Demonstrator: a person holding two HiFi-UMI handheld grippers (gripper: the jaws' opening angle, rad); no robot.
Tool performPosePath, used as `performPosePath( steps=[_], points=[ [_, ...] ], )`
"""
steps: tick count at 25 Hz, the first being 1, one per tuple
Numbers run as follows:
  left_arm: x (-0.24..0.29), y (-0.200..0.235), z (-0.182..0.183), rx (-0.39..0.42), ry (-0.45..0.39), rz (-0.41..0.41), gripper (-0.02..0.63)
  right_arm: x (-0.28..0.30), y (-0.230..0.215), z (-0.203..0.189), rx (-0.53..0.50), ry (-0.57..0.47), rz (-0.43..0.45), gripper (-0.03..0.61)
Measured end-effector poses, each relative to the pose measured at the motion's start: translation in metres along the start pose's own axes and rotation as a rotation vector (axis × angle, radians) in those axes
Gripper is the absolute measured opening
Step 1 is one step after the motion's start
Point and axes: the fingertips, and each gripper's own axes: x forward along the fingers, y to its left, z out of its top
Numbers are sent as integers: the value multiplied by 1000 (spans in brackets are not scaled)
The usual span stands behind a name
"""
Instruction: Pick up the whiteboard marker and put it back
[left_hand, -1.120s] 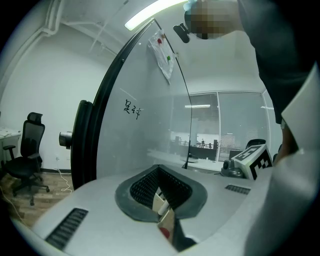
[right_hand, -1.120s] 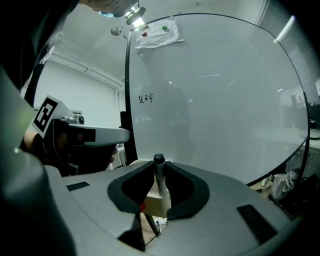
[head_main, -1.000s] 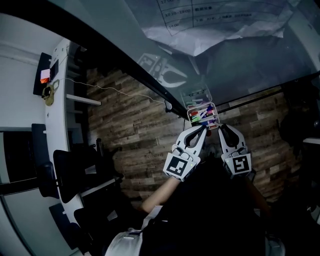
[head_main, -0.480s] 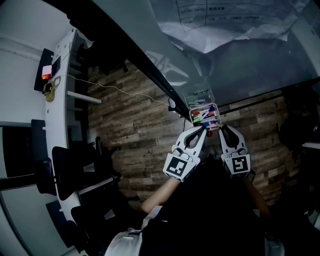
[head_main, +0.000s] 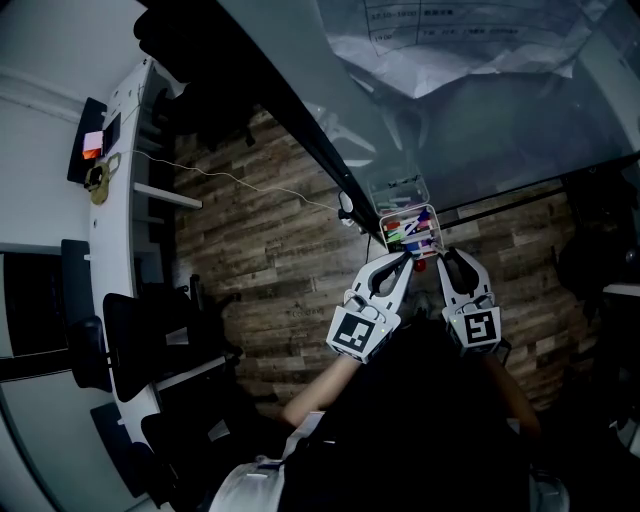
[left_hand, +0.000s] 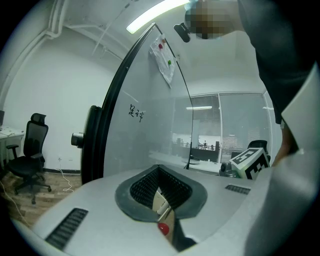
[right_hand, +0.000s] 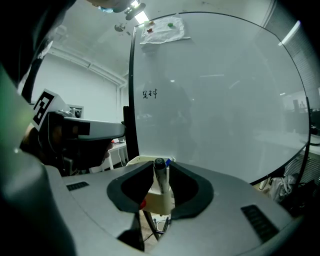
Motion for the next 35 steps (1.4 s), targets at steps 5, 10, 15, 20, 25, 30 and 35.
performPosePath(
  steps=[5,10,15,20,25,30,35],
  points=[
    [-4,-1,0,1,-5,-6,8,-4,2,5,-7,-20,-7,91],
    [-8,-2,1,-6,-14,-14,8,-10,4,11,-19,-47,-23,103],
    [-13,-2,4,2,-25,-29,8,-16,6,17,-21,-59,-53,103],
    [-20,-1,8,-3,-33,-43,8,-23,8,23,-31,-60,-97,103],
    [-30,-1,15,9,-35,-69,8,-35,12,29,-26,-70,-158,103],
    [-42,2,25,25,-38,-89,8,-47,22,40,-27,-57,-204,61],
    [-53,3,35,36,-47,-107,8,-55,39,50,-6,-42,-210,14]
  ],
)
